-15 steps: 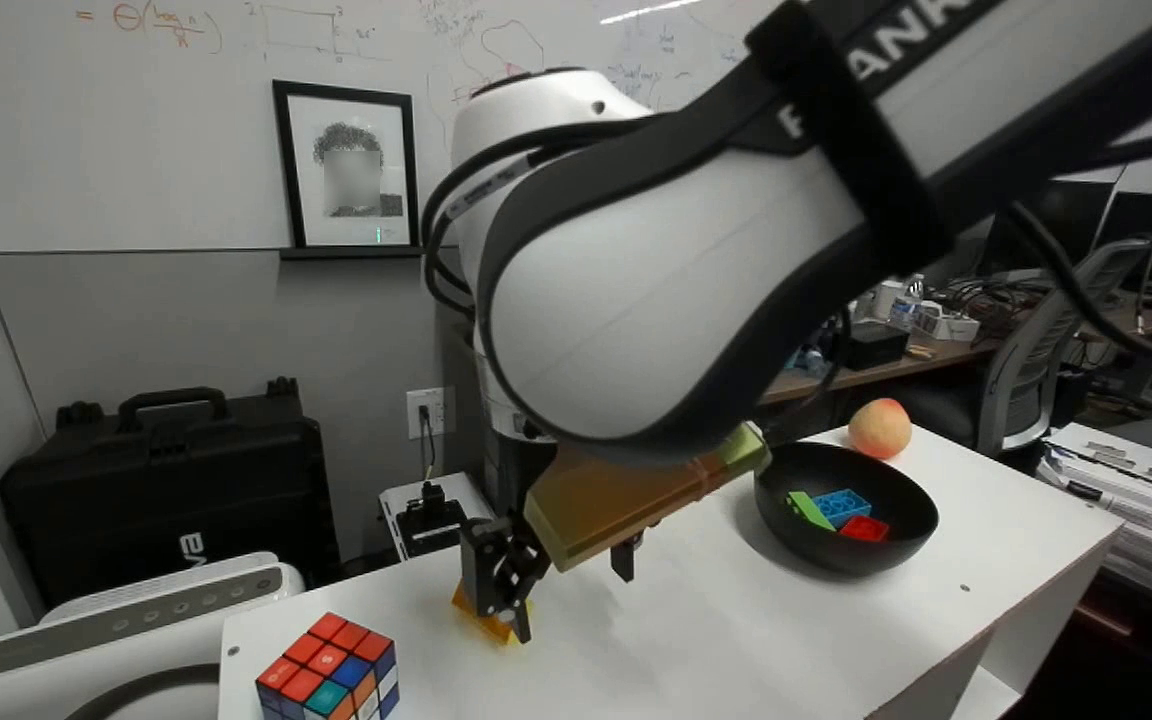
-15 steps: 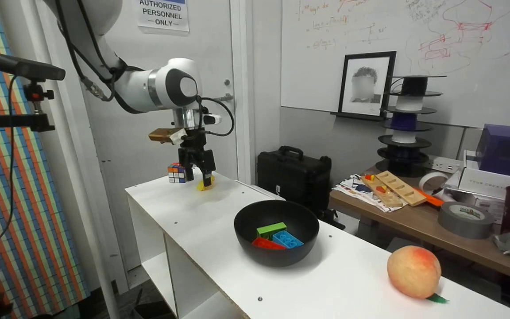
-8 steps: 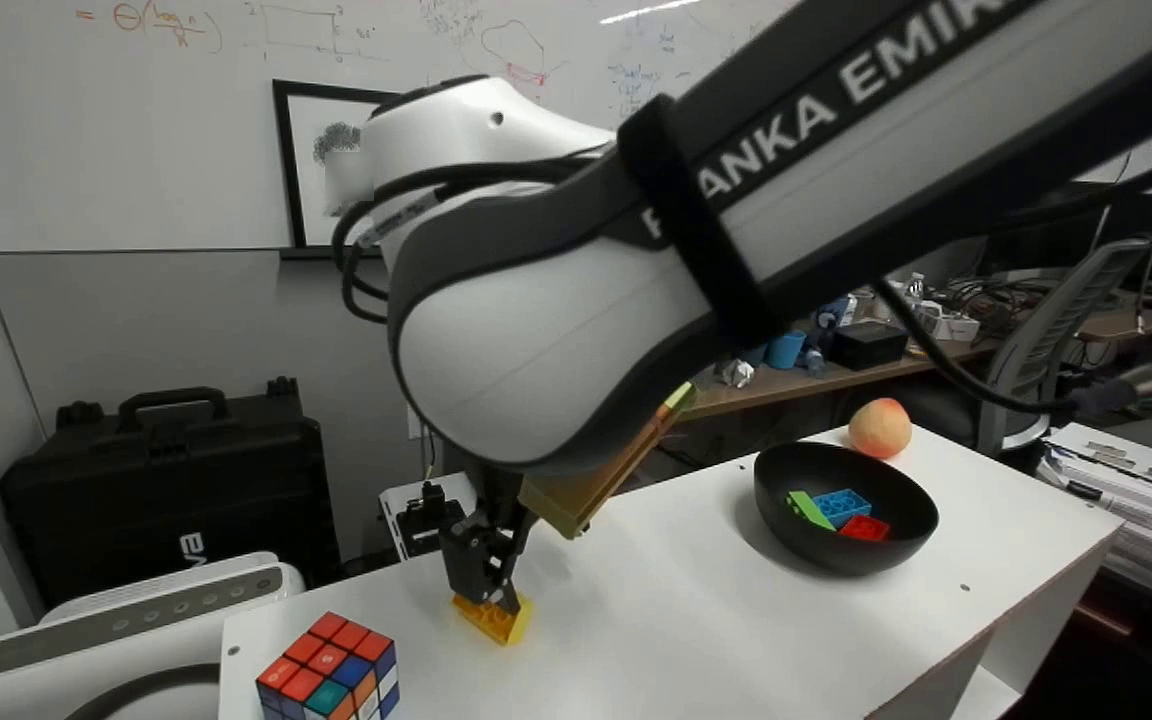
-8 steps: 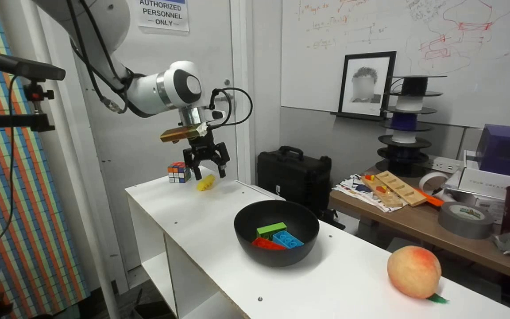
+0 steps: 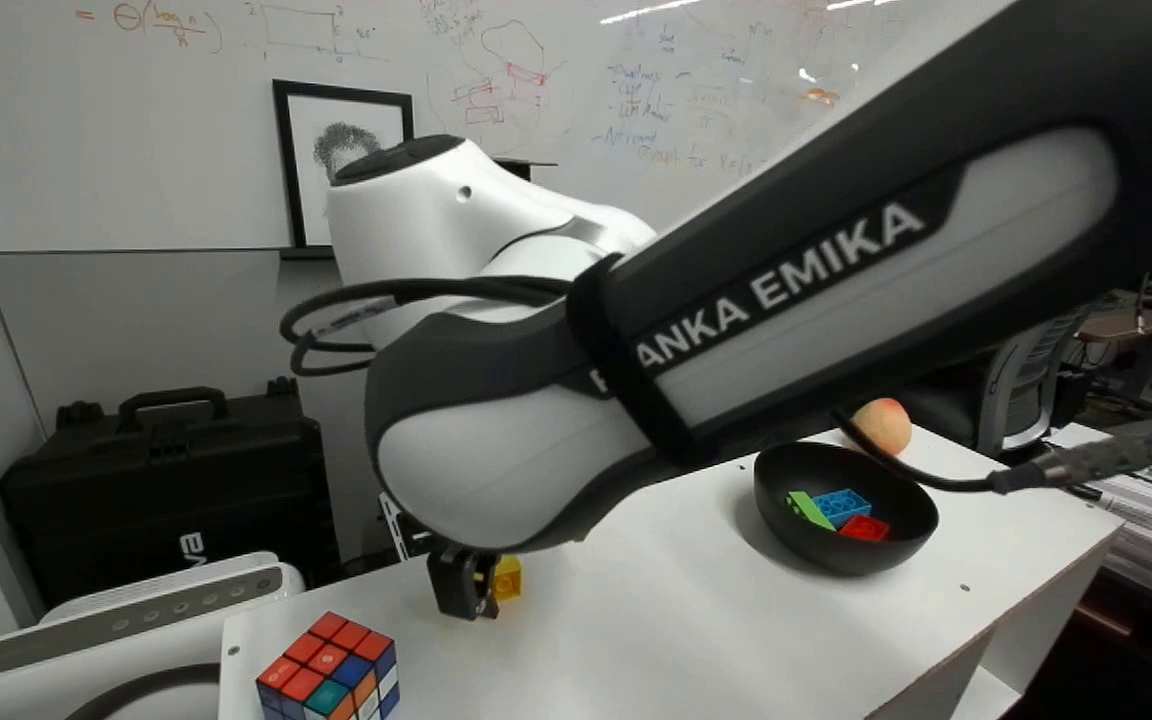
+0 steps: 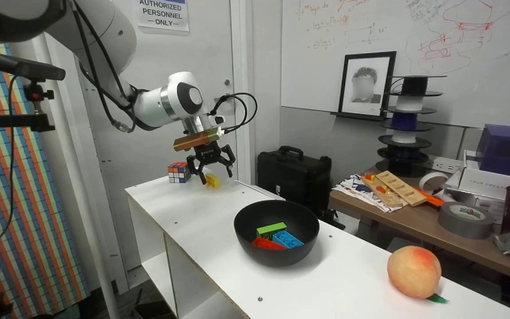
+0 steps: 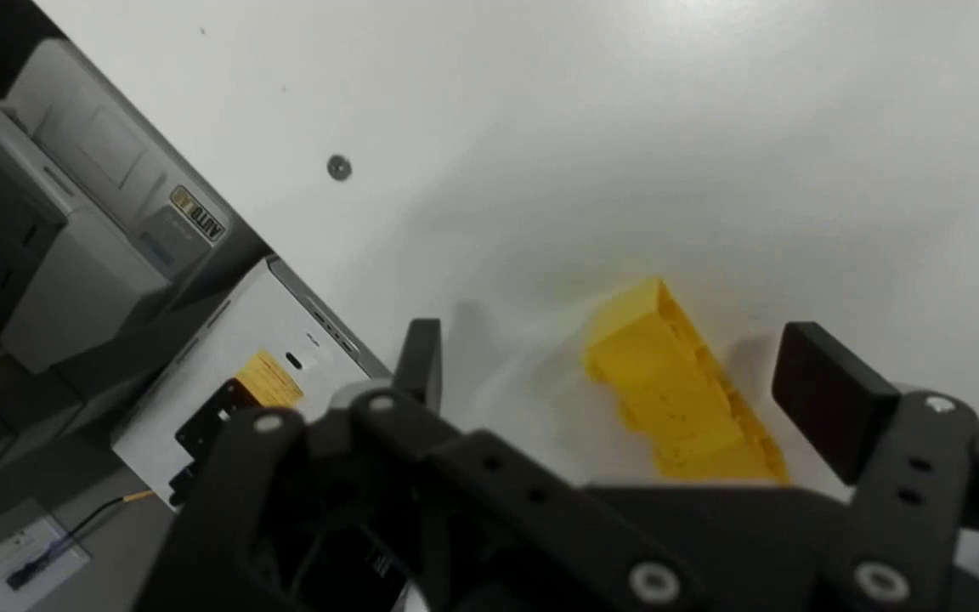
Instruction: Put the Legos in the bowl
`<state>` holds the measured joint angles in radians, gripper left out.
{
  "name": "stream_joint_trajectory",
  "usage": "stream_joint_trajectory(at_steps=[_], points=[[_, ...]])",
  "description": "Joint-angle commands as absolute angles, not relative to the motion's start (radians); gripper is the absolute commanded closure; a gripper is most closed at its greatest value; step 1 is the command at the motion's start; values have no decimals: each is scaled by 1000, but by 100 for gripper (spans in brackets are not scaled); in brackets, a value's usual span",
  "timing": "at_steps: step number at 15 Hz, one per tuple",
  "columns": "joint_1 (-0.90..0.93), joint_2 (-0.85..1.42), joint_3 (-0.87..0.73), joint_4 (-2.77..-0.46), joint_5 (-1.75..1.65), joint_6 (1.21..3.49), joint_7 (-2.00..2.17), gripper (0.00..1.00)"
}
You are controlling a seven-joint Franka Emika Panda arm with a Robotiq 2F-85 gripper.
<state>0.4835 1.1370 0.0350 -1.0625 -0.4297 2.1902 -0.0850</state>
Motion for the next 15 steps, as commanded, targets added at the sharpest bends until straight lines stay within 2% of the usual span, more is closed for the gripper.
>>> stream_joint_trajectory(at_steps=[1, 6, 7, 8, 9, 11, 15], points=[[486, 1213, 45, -965, -430, 2243, -169, 0], [477, 1237, 59, -954, -428, 2261, -219, 1], [474, 1238, 64, -955, -424, 2256, -232, 25], [474, 1239, 65, -954, -424, 2258, -237, 25], [474, 1236, 70, -955, -421, 2252, -244, 32], [473, 1230, 81, -964, -419, 2258, -261, 49], [474, 1215, 89, -975, -419, 2266, -270, 77]])
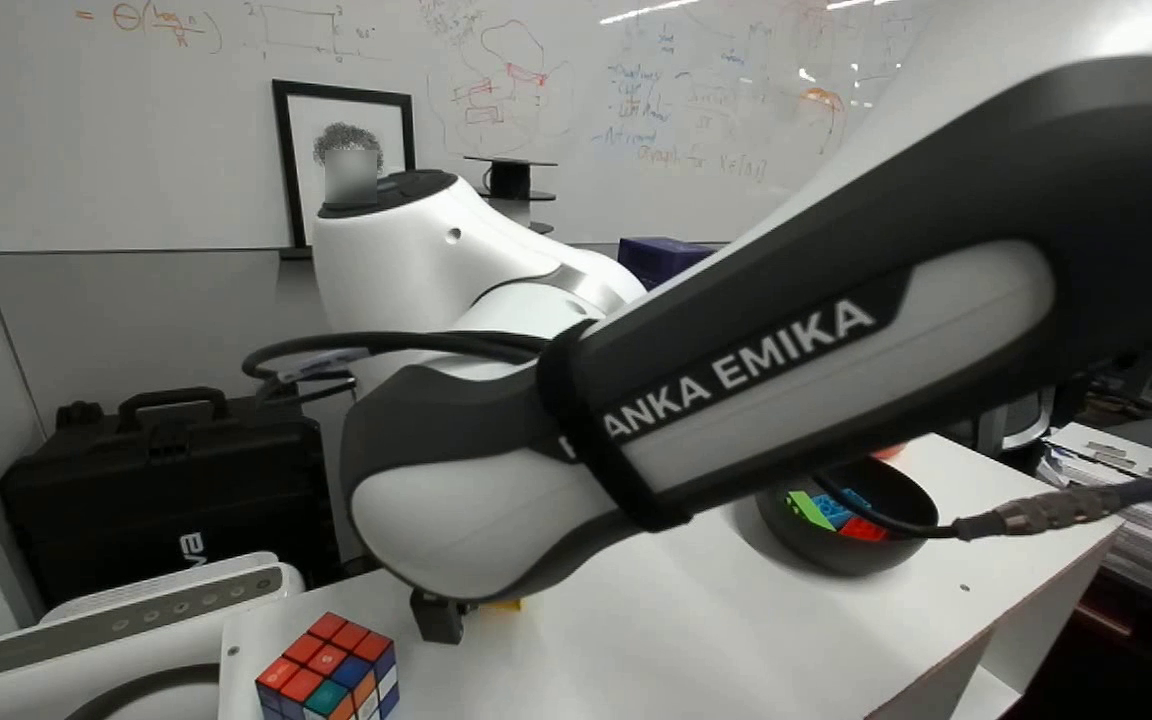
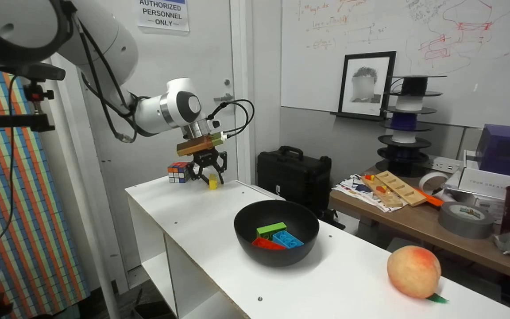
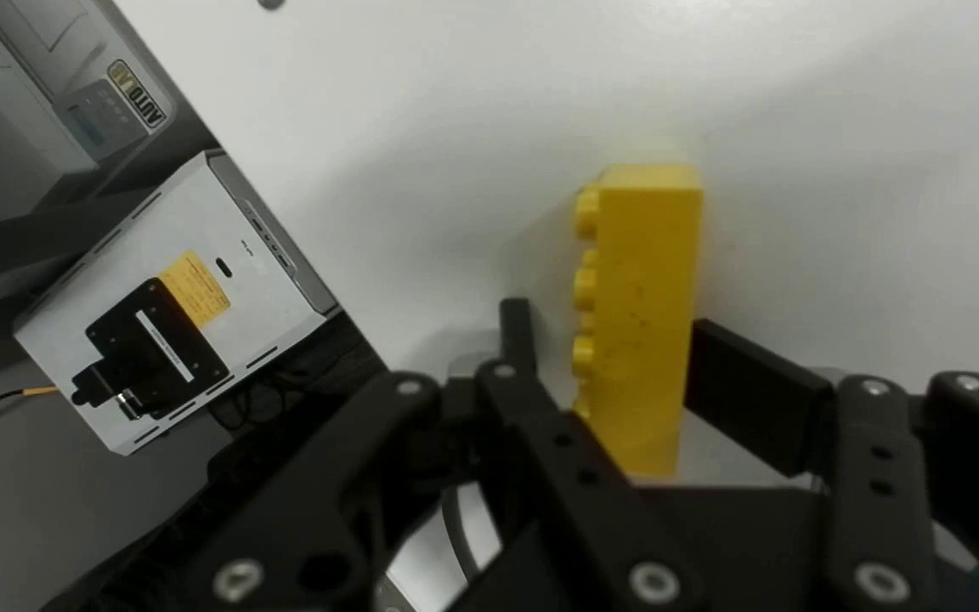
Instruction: Put the Legos in the bowl
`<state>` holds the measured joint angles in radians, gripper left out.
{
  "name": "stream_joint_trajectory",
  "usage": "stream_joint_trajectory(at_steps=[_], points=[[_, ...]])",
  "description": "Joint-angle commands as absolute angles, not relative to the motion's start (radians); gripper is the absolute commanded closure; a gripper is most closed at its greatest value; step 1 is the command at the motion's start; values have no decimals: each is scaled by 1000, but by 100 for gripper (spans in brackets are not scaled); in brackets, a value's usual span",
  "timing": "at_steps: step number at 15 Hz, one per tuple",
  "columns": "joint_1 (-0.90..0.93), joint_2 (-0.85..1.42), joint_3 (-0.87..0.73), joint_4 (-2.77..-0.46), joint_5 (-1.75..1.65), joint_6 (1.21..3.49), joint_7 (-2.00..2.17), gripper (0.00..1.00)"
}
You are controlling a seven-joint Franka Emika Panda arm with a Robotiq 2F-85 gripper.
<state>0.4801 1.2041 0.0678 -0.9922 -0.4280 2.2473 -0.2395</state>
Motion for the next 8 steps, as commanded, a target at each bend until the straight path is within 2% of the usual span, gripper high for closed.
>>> stream_joint_trajectory(at_steps=[1, 3, 4, 8], points=[[474, 1207, 90, -984, -418, 2267, -264, 84], [471, 1191, 96, -1007, -408, 2266, -241, 84], [466, 1182, 102, -1019, -394, 2251, -227, 79], [441, 1110, 101, -1123, -325, 2267, -86, 80]])
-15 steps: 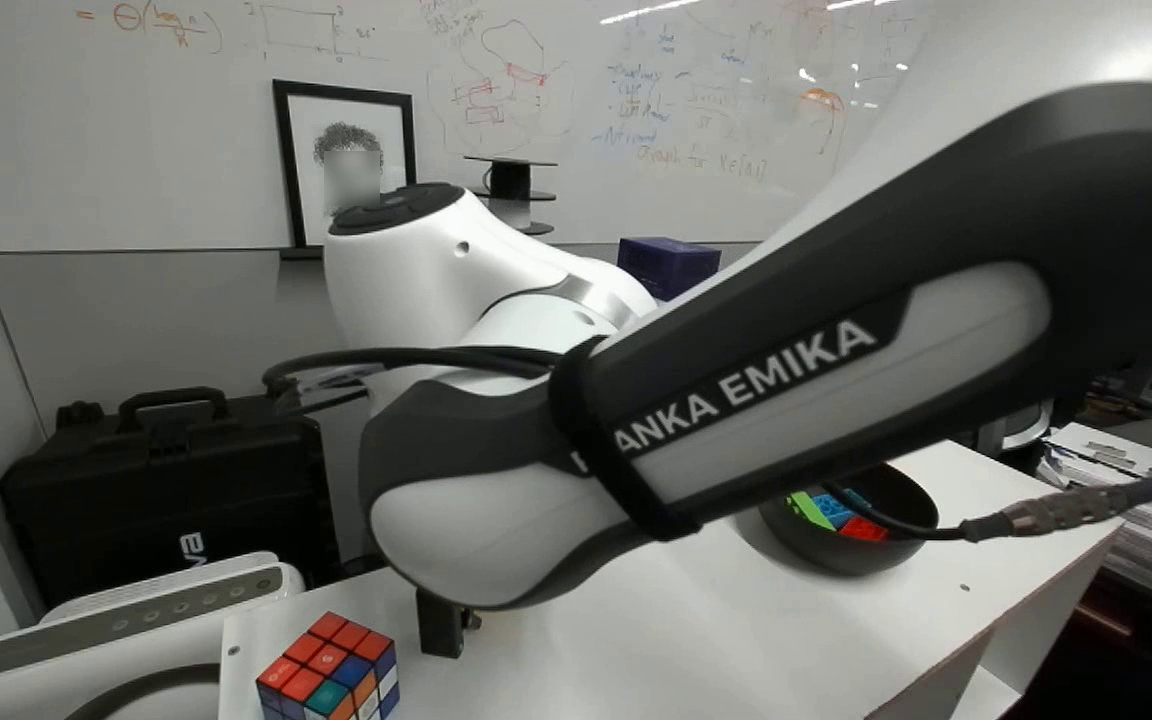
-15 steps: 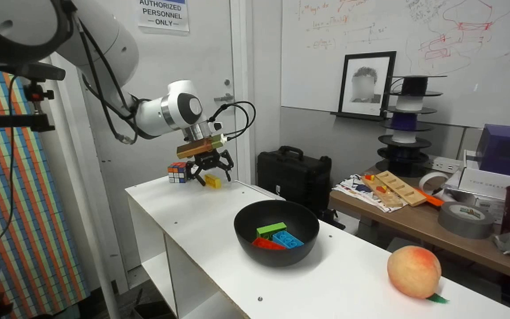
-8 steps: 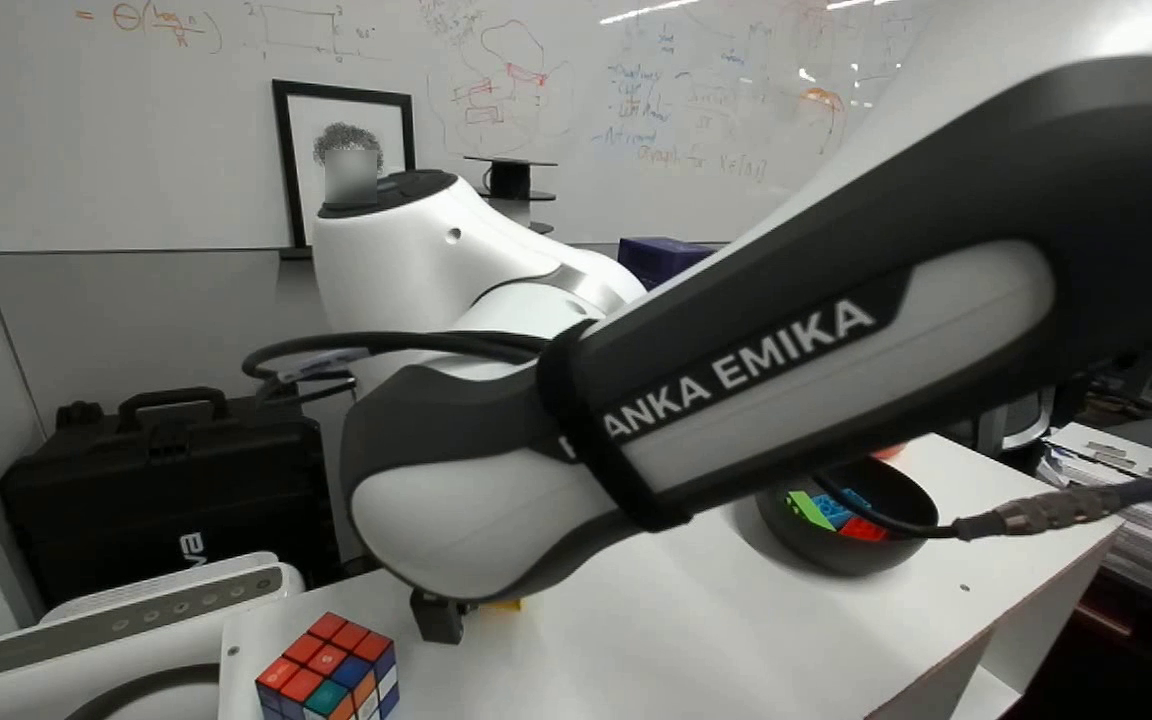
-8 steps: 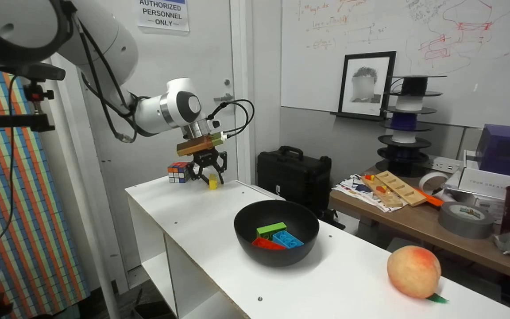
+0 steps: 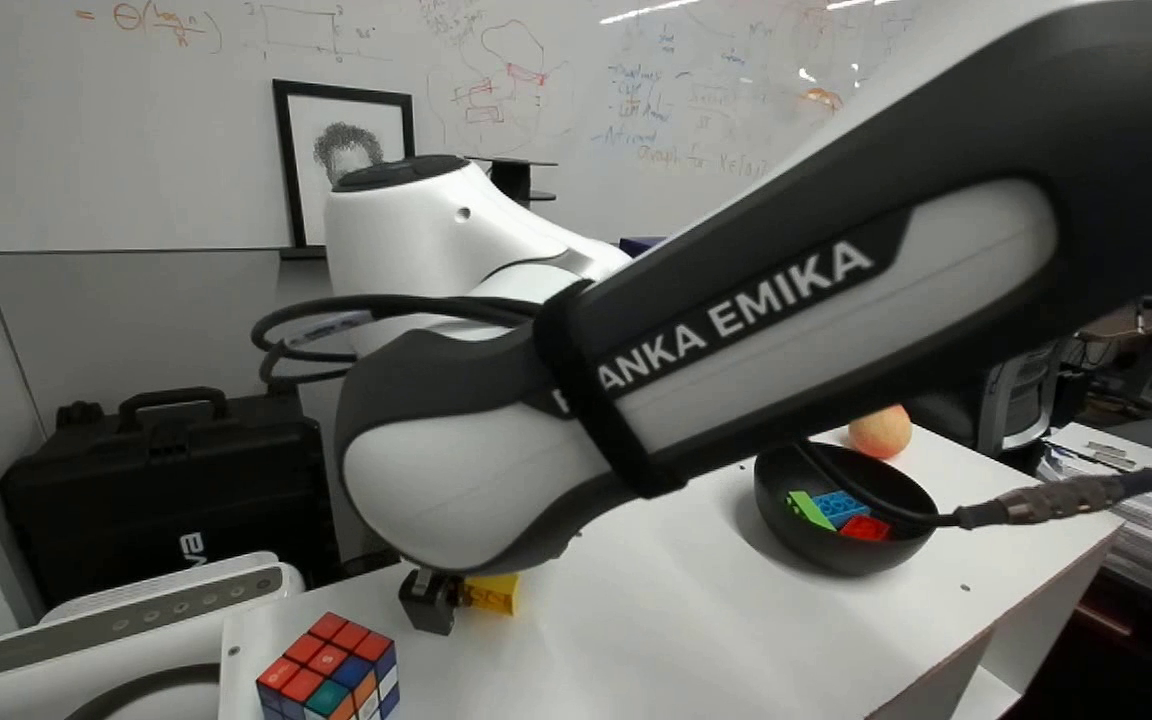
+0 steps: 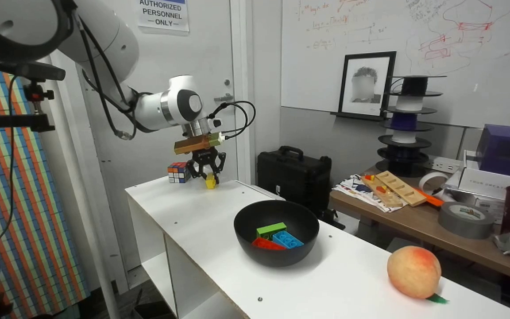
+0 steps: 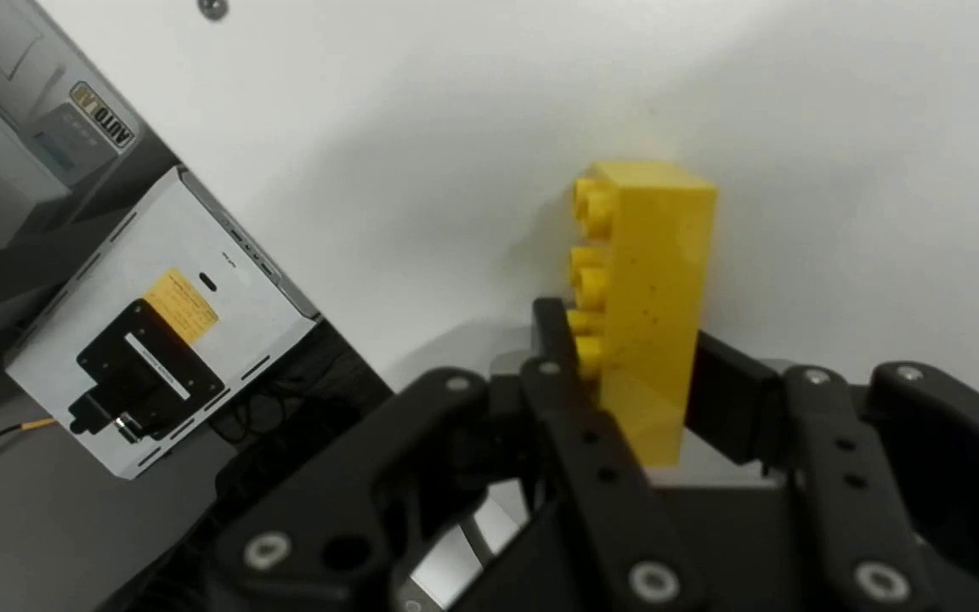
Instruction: Put the Legos in the bowl
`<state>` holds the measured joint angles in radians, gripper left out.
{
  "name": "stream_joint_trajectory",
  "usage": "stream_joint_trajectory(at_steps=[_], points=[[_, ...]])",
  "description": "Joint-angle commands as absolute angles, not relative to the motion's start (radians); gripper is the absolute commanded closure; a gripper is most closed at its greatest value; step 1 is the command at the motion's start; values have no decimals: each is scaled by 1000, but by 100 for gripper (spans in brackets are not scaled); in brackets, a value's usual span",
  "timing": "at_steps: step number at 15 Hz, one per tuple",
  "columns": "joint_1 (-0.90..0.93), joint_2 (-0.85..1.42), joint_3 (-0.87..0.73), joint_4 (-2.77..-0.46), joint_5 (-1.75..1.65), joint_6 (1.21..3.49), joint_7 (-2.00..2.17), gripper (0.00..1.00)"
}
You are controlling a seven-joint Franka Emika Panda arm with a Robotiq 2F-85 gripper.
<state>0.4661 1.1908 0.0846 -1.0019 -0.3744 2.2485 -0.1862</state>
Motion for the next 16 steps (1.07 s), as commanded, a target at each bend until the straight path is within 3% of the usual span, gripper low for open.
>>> stream_joint_trajectory(at_steps=[1, 16], points=[[433, 1073, 96, -1178, -313, 2293, -42, 80], [120, 596, 149, -1882, 117, 2699, 153, 81]])
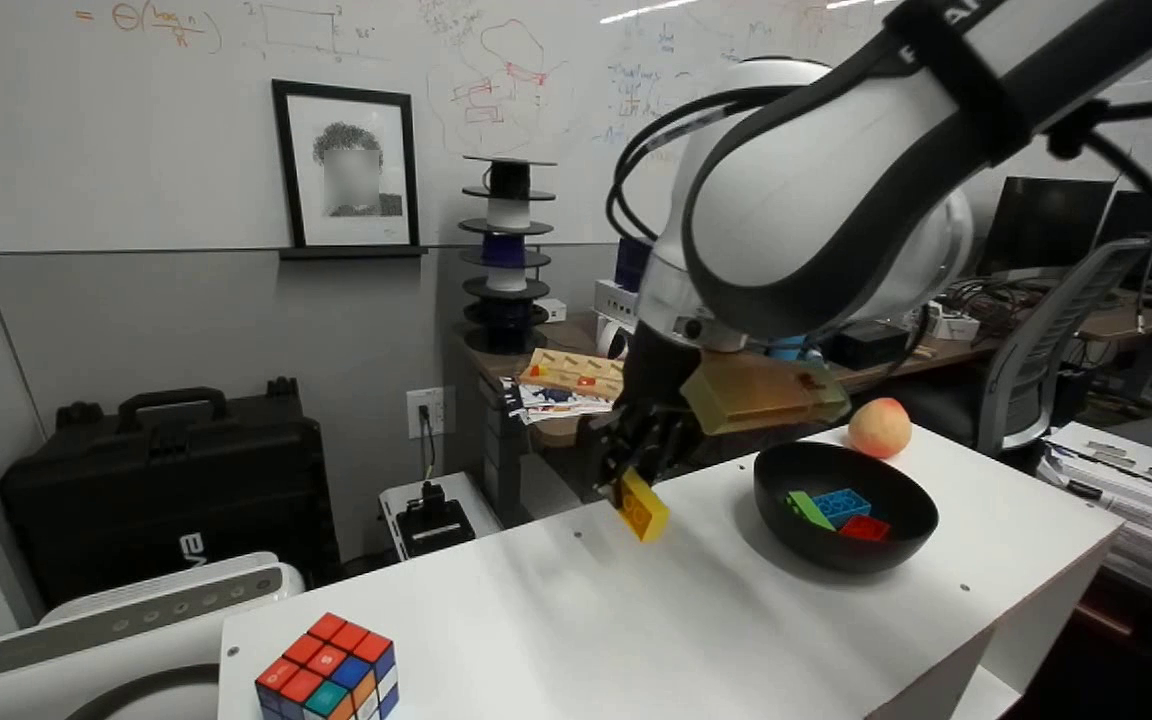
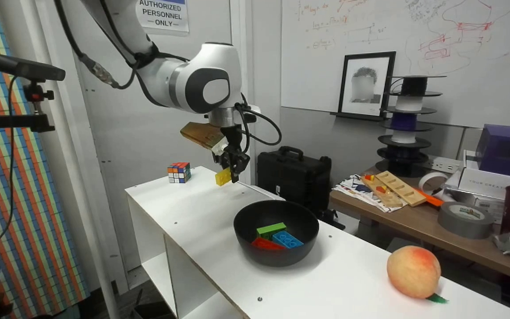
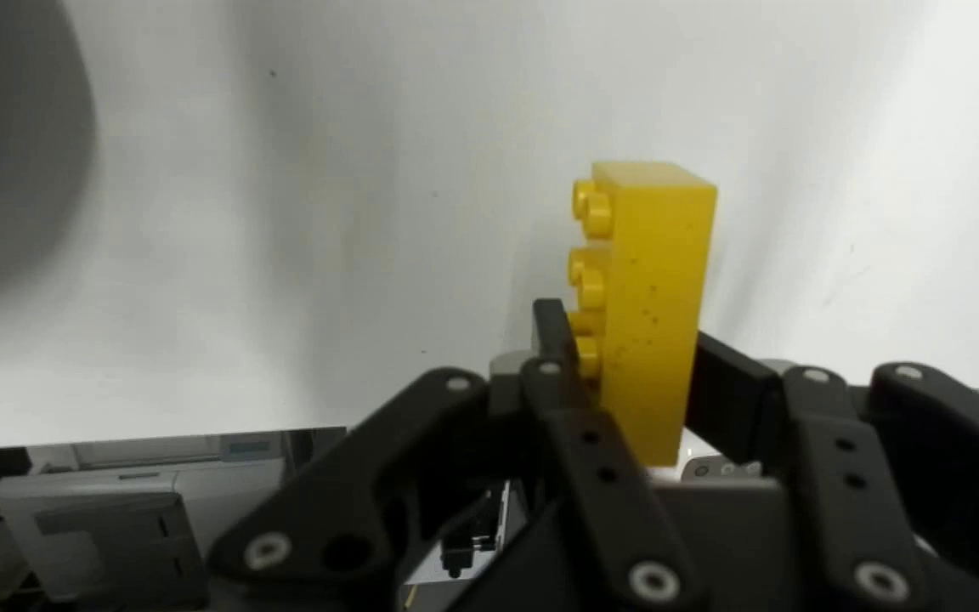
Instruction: Put the Legos in the bowl
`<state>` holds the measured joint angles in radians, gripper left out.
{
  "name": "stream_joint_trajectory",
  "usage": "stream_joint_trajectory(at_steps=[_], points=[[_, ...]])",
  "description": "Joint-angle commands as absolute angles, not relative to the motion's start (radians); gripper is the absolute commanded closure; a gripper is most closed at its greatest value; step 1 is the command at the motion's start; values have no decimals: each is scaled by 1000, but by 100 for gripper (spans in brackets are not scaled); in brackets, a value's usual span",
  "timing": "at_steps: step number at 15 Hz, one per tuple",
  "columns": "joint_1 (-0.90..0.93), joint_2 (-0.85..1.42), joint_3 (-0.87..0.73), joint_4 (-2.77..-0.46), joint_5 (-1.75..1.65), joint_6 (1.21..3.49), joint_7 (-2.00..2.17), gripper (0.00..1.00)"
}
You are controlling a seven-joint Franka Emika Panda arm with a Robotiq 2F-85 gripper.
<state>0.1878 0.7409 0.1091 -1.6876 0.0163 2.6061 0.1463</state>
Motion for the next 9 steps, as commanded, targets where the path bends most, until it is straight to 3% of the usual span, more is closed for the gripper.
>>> stream_joint_trajectory(at_steps=[1, 9], points=[[94, 560, 164, -1932, 163, 2733, 145, 81], [-160, 243, 378, -2339, 649, 3019, 81, 81]])
